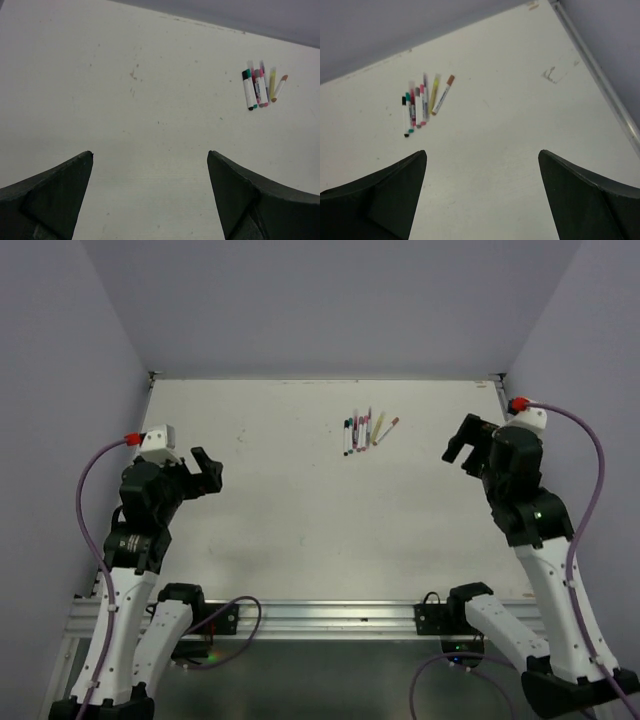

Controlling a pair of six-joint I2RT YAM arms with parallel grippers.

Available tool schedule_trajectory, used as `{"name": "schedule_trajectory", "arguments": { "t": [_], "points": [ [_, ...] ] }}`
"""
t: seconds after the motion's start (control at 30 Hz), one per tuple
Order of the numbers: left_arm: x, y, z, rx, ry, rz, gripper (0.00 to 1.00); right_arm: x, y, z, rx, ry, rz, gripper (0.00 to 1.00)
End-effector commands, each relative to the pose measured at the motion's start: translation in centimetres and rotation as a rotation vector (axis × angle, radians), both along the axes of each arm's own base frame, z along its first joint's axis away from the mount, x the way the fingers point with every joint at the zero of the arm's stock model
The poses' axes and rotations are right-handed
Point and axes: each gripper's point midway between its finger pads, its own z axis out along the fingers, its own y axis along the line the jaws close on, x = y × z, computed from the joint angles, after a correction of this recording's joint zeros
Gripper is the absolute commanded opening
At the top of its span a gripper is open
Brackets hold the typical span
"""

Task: Open the pen caps

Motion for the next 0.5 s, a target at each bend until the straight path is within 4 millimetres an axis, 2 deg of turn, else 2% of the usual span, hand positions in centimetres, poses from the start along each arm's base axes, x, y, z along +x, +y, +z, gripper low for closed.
{"name": "schedule_trajectory", "arguments": {
  "t": [0.0, 0.07, 0.1, 0.13, 0.17, 0.2, 0.3, 0.33, 0.4, 0.43, 0.47],
  "points": [
    [1.4, -1.2, -1.0, -0.028, -0.005, -0.047, 1.00, 4.1, 2.3, -2.9, 0.074, 0.129, 0.020, 0.98],
    [1.8, -1.4, -3.3, -0.031, 0.038, -0.058, 1.00, 6.5, 3.2, -4.0, 0.091, 0.157, 0.024, 0.99],
    [2.1, -1.5, -3.7, -0.033, 0.038, -0.059, 1.00, 8.4, 3.8, -6.6, 0.100, 0.228, 0.009, 0.98],
    [2.1, -1.7, -4.3, -0.038, 0.055, -0.075, 1.00, 9.4, 4.1, -7.4, 0.103, 0.244, 0.002, 0.99],
    [2.3, -1.8, -4.8, -0.039, 0.078, -0.077, 1.00, 10.9, 4.9, -8.2, 0.105, 0.250, 0.007, 0.94],
    [2.3, -1.9, -4.8, -0.036, 0.084, -0.084, 1.00, 12.4, 5.3, -10.8, 0.086, 0.310, -0.016, 0.91],
    [2.5, -2.0, -5.2, -0.032, 0.097, -0.095, 1.00, 15.9, 6.8, -12.0, 0.050, 0.309, -0.036, 0.82],
    [2.6, -2.0, -5.2, -0.031, 0.097, -0.092, 1.00, 17.7, 7.5, -13.8, 0.036, 0.344, -0.038, 0.78],
    [2.6, -1.7, -5.2, -0.027, 0.097, -0.079, 1.00, 20.2, 8.6, -14.1, 0.048, 0.331, -0.038, 0.68],
    [2.6, -1.7, -5.1, -0.026, 0.095, -0.076, 1.00, 21.3, 8.9, -16.3, 0.031, 0.369, -0.048, 0.65],
    [2.7, -1.6, -5.1, -0.025, 0.095, -0.070, 1.00, 22.2, 9.3, -17.0, 0.029, 0.373, -0.047, 0.64]
  ]
}}
